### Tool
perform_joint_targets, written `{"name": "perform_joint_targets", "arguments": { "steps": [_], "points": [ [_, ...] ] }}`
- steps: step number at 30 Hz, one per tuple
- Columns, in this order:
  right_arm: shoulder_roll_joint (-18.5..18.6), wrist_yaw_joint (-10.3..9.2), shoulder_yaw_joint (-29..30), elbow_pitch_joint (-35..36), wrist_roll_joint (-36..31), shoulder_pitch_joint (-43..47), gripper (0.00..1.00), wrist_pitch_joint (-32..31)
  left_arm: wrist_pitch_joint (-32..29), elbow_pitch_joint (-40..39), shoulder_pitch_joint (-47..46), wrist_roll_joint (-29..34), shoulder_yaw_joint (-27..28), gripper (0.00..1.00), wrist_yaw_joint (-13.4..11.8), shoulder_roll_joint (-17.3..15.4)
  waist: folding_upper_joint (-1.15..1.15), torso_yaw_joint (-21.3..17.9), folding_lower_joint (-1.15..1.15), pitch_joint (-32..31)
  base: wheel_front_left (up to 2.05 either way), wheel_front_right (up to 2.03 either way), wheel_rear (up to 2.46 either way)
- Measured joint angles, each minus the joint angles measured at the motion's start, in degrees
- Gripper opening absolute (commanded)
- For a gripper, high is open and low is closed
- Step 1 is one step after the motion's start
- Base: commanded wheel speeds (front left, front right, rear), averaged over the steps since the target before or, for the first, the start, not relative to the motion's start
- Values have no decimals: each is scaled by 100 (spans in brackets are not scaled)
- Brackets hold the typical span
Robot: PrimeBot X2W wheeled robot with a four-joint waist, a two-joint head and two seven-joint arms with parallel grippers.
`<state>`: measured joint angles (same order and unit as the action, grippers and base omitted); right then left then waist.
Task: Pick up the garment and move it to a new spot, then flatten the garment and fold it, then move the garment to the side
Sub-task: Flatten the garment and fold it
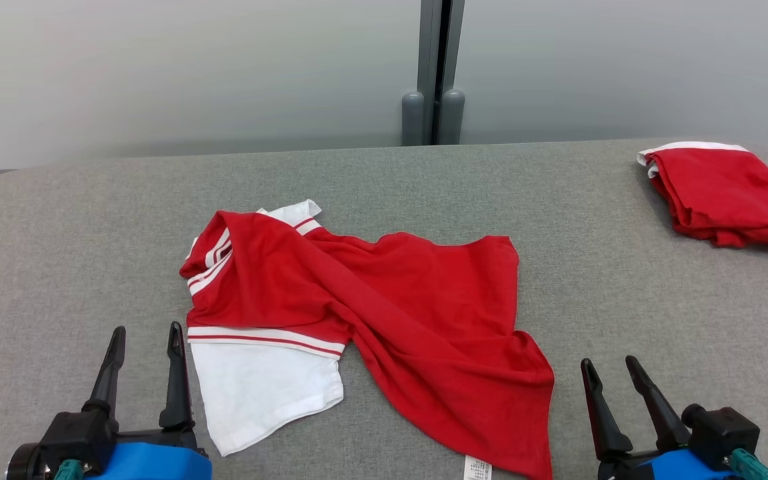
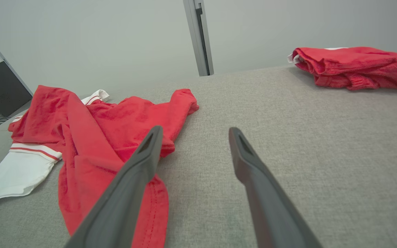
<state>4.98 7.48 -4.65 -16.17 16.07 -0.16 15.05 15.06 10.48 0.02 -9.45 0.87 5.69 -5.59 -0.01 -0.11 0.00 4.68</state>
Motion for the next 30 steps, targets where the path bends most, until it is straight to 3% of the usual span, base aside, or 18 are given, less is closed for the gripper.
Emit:
{"name": "perform_joint_targets", "arguments": {
  "steps": [11,30],
  "points": [
    [-43,0,-63,-152,25,265,100,0,1,-124,419,258,321,100,85,189,0,14,0,-138,0,0,0],
    [-162,0,-964,-1469,141,318,100,-36,1,-70,371,357,230,100,143,255,1,117,0,-96,0,0,0]
  ]
}}
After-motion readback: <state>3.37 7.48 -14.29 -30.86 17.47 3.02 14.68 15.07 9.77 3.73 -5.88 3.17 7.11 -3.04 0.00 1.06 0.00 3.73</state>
